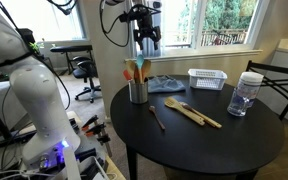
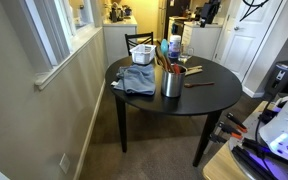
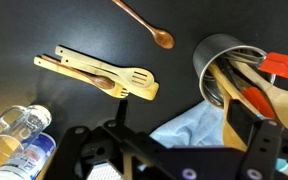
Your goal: Pick up the wooden spoon on the far left of the table on put it in the silver utensil holder
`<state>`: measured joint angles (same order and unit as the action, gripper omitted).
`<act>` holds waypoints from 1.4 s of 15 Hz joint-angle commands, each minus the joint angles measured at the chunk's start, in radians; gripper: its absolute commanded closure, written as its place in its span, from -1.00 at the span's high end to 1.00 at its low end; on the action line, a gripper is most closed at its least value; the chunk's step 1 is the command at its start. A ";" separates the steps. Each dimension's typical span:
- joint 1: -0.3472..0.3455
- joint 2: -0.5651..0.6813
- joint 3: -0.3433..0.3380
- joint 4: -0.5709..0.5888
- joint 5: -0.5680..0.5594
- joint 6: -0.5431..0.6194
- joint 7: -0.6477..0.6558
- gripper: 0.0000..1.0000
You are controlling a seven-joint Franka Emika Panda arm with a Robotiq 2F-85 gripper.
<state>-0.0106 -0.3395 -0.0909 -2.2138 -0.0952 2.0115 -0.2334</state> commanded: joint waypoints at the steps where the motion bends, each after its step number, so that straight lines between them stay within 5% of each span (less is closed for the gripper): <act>1: -0.002 0.007 -0.002 0.014 0.011 -0.016 -0.026 1.00; 9: -0.026 0.264 -0.107 0.297 0.322 -0.058 -0.053 1.00; 13: -0.073 0.420 -0.111 0.471 0.484 -0.176 -0.114 1.00; 21: -0.143 0.609 -0.050 0.704 0.390 -0.380 -0.221 1.00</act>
<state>-0.1176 0.2132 -0.1732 -1.5953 0.3399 1.6974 -0.3919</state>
